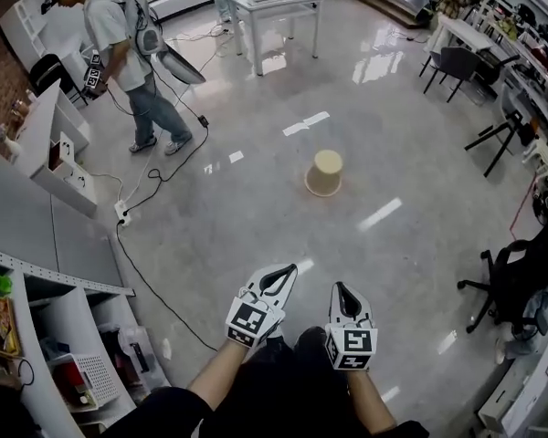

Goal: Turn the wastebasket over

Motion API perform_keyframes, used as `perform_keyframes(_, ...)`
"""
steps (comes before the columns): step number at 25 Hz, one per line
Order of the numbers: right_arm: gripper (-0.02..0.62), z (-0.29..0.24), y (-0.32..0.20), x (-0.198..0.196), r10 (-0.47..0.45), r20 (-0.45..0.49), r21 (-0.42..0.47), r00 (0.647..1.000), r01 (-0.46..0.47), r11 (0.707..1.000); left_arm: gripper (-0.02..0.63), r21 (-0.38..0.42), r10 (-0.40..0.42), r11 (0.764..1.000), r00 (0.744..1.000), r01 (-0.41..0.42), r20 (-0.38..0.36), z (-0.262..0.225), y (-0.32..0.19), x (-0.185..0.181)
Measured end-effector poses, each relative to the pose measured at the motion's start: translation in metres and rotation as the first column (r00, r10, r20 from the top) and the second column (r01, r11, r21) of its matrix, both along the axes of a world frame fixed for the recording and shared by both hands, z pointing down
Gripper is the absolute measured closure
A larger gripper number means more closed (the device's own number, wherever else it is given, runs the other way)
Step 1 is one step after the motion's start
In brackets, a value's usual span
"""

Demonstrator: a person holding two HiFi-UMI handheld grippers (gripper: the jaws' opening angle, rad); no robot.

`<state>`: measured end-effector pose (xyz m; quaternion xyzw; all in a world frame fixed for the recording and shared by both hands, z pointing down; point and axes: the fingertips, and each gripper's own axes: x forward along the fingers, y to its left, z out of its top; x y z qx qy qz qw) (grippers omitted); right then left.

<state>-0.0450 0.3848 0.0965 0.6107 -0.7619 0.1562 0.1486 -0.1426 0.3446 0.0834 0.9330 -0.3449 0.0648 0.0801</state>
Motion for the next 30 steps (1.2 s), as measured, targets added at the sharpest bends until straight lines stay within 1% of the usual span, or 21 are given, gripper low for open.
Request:
perform_keyframes(4,0.584,0.006,-0.038,0.017,0.026,0.011,-0.008,1.0,-0.026,1.0,0.598,-0.007,0.03,1.0,1.0,-0.03,0.007,0.007,-0.039,0.017)
perform_keyframes(7,0.584,0.017,-0.072,0.033,0.034,0.033,-0.023,0.999,-0.034,0.999,0.598,-0.022,0.034,0.999,0.999,-0.033,0.014,0.017,-0.074,0.033)
perform_keyframes(11,0.583,0.022,-0.132,0.056,0.033,0.084,-0.016,0.996,-0.032,0.999,0.598,-0.035,0.045,0.998,0.999,-0.044,0.025,0.026,-0.131,0.057)
perform_keyframes(14,0.583,0.021,-0.182,0.082,0.038,0.108,-0.013,0.993,-0.037,0.999,0.598,-0.04,0.039,0.998,0.999,-0.038,0.036,0.027,-0.18,0.081)
perform_keyframes(16,0.583,0.019,-0.217,0.099,0.022,0.135,-0.011,0.991,-0.021,1.0,0.598,-0.04,0.031,0.999,0.998,-0.029,0.048,0.024,-0.215,0.097)
perform_keyframes(19,0.581,0.026,-0.257,0.118,-0.034,0.182,-0.032,0.983,0.04,0.999,0.598,-0.055,0.009,0.998,0.997,-0.005,0.076,0.024,-0.256,0.116)
perform_keyframes(22,0.581,0.038,-0.292,0.133,-0.051,0.188,-0.052,0.981,0.061,0.997,0.598,-0.065,-0.007,0.998,0.995,0.014,0.099,0.029,-0.289,0.124)
perform_keyframes(26,0.58,0.049,-0.326,0.148,-0.032,0.194,-0.062,0.981,0.044,0.997,0.598,-0.085,-0.014,0.996,0.993,0.024,0.113,0.037,-0.323,0.121)
perform_keyframes(30,0.577,0.064,-0.356,0.165,-0.017,0.183,-0.079,0.983,0.032,0.996,0.598,-0.096,-0.01,0.995,0.992,0.022,0.124,0.051,-0.358,0.128)
